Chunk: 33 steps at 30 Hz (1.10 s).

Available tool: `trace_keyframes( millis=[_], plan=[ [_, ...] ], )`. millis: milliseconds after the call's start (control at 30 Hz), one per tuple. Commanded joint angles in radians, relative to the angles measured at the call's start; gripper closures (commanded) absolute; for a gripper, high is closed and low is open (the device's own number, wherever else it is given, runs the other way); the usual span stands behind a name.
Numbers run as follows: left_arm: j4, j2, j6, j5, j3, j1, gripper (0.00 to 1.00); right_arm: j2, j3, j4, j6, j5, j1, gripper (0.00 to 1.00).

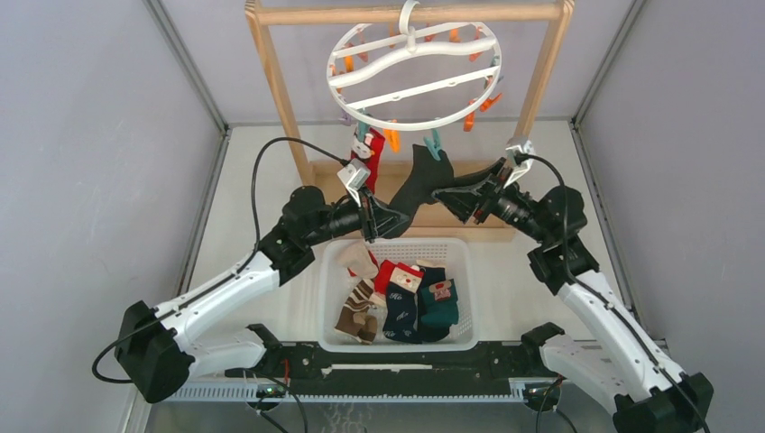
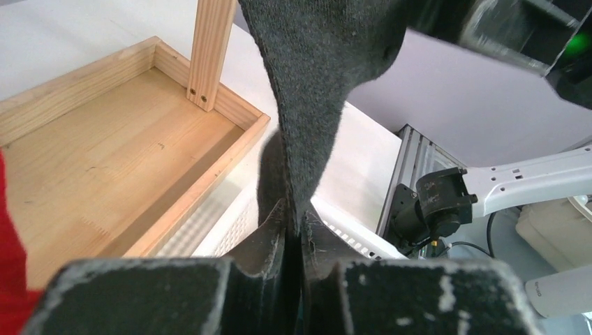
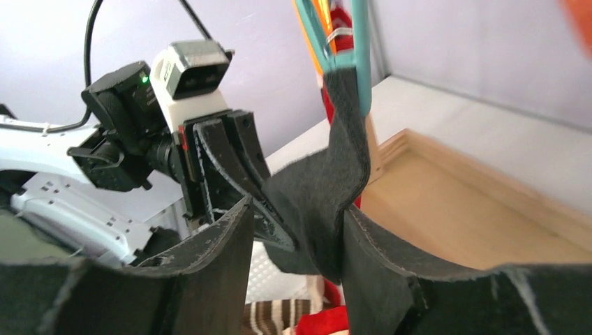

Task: Remove the socks clipped to the hanger
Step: Remove the sock from the hanger.

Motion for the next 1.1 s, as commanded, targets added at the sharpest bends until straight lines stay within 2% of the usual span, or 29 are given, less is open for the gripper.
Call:
trace_keyframes(
  millis=[0,167,300,333,667,1067],
  plan=[
    [-0.045,-0.033,0.022,0.029,0.082,0.000,0.87,-0.056,0.108,-0.137,-0.158,0.127,-0.008,0.45],
    [-0.073,-0.030,0.031,0.042,0.105,0.000,0.87,-0.062,0.162,-0.150,-0.257,0.202,0.027,0.39],
    [-0.094,-0.034,0.039,0.045,0.116,0.002,0.86,-0.021,0.200,-0.144,-0.325,0.253,0.056,0.17],
    [-0.096,-0.034,0.040,0.044,0.117,0.002,0.86,-0.006,0.209,-0.141,-0.336,0.260,0.057,0.15],
    [-0.118,-0.043,0.045,0.057,0.125,0.008,0.85,0.107,0.263,-0.090,-0.384,0.301,0.058,0.15],
    [-0.160,-0.055,0.059,0.073,0.139,0.019,0.85,0.215,0.317,0.002,-0.372,0.245,0.048,0.16]
  ],
)
